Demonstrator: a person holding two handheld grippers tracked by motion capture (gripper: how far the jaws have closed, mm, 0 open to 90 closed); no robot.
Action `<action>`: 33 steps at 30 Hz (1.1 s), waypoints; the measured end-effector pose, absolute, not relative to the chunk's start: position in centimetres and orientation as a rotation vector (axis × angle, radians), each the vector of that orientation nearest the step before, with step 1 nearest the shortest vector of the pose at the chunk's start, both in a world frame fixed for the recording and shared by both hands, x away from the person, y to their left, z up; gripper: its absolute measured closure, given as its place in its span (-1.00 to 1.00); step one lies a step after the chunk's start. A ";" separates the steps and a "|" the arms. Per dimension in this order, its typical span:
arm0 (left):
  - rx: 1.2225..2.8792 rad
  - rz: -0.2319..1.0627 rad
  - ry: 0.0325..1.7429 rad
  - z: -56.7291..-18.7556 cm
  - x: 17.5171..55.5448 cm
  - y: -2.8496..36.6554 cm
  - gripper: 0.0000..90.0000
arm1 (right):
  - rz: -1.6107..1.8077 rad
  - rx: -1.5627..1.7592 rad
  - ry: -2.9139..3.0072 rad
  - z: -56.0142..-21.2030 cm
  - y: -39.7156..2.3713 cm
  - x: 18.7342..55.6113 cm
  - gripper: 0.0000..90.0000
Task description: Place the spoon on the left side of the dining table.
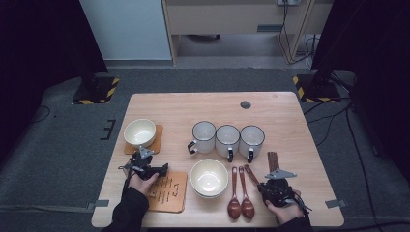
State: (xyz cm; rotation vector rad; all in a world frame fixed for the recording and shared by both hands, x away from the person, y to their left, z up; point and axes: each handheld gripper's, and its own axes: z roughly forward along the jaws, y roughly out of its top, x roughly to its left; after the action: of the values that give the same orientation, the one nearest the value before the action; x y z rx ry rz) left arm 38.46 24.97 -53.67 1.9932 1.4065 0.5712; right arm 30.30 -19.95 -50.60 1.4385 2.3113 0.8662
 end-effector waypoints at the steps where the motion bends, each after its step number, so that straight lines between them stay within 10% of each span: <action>1: 1.990 0.571 1.407 -53.7 38.5 25.0 -0.92 | 0.877 1.428 2.313 -50.5 -20.0 30.3 0.79; 33: 1.813 0.530 1.316 -49.3 37.3 25.3 -0.51 | 1.024 1.323 2.308 -48.6 -20.0 29.9 0.80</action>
State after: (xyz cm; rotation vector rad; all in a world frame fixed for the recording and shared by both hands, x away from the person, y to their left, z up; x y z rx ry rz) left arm 37.33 25.28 -49.30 1.8134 1.3155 0.5304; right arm 29.89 -20.04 -48.60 1.3227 2.3085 1.0238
